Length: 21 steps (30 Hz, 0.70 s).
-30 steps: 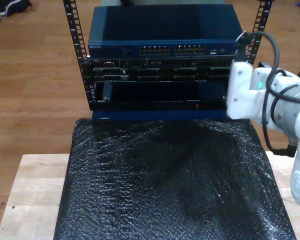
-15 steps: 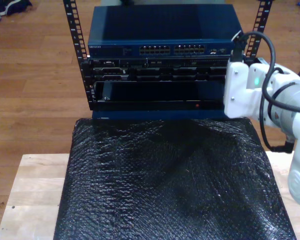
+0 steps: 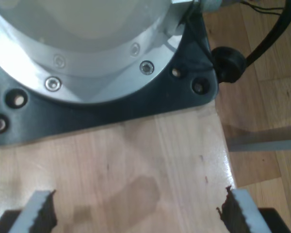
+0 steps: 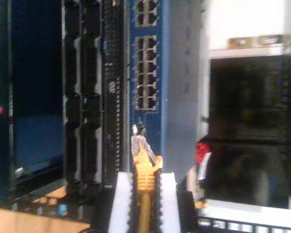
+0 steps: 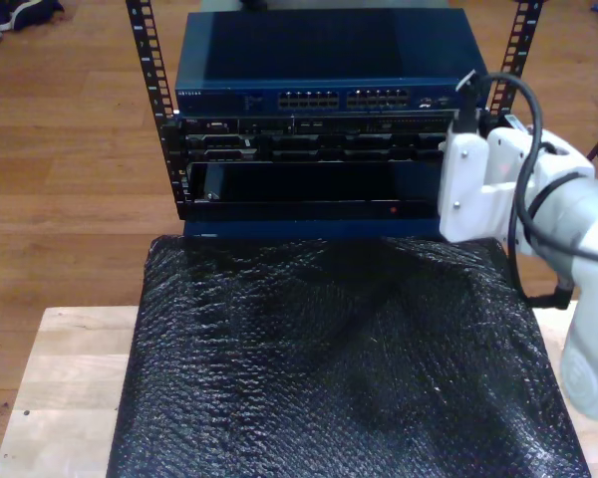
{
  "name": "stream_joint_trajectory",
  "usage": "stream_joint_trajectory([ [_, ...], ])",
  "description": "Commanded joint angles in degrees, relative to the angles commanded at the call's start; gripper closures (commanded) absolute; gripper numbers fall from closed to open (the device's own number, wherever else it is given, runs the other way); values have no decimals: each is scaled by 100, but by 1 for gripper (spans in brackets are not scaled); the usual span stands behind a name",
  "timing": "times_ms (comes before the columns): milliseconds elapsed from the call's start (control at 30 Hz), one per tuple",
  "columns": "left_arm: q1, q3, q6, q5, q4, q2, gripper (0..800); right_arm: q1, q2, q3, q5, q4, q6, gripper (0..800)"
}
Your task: Grab the cable and plug it in
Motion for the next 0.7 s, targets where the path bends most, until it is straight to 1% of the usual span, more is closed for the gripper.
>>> stream_joint_trajectory([
  [200,0,0,0,0,0,0,0,18,334,53,-791,9,-9,800],
  [333,0,0,0,0,0,0,0,35,404,18,-879,53,35,800],
  [400,0,0,0,0,0,0,0,35,545,26,-932,35,35,800],
  [533,0,0,0,0,0,0,0,44,897,-18,-1424,18,53,800],
  [700,0,0,0,0,0,0,0,70,1591,-501,-1934,35,35,800],
])
